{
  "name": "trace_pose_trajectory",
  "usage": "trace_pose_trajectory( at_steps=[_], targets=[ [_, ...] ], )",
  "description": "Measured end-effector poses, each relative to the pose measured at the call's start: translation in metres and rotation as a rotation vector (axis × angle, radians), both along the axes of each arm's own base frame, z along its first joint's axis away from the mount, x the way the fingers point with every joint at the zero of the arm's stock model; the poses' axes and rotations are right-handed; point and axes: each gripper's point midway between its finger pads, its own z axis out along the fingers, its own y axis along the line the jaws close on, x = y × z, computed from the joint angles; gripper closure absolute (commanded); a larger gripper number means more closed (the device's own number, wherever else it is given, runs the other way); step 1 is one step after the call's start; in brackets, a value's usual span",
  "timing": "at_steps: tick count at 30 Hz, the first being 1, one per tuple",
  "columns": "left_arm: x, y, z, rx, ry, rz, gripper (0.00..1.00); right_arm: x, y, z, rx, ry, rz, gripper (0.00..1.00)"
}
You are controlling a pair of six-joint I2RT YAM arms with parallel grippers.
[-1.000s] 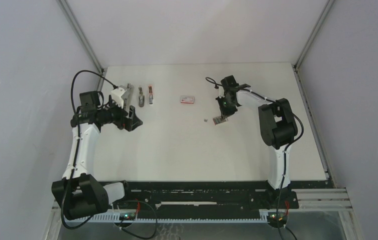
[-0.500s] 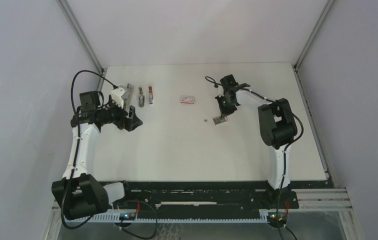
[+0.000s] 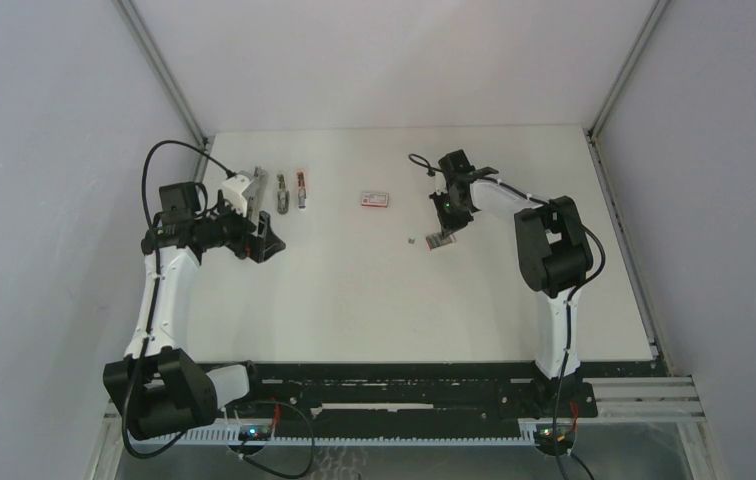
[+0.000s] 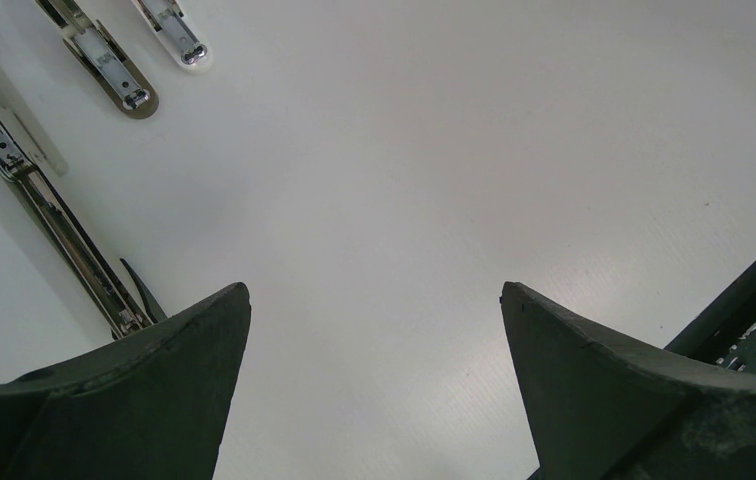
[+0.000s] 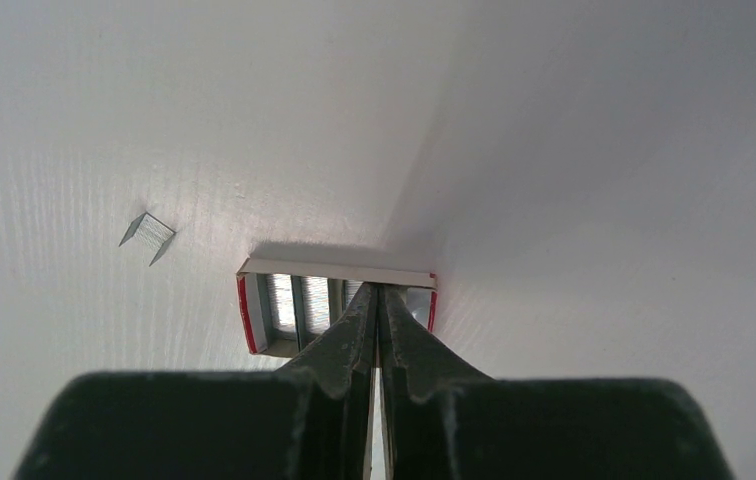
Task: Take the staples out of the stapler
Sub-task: Place the staple in the staple box.
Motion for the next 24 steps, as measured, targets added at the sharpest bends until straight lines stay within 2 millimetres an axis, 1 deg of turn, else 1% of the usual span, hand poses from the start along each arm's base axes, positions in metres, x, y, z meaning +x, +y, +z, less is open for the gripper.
trace_pose_trajectory(
  at_steps=[9, 24],
  targets=[
    [0.0, 0.0, -0.0001, 0.0, 0.0, 0.0, 0.0, 0.0036, 0.0013, 0.0029, 0.002, -0.011, -0.002, 0.97],
    [0.0, 0.0, 0.0, 0.0, 0.0, 0.0, 0.0, 0.0022, 0.0024, 0.0001, -0.005, -0.006, 0.001, 0.94]
  ],
)
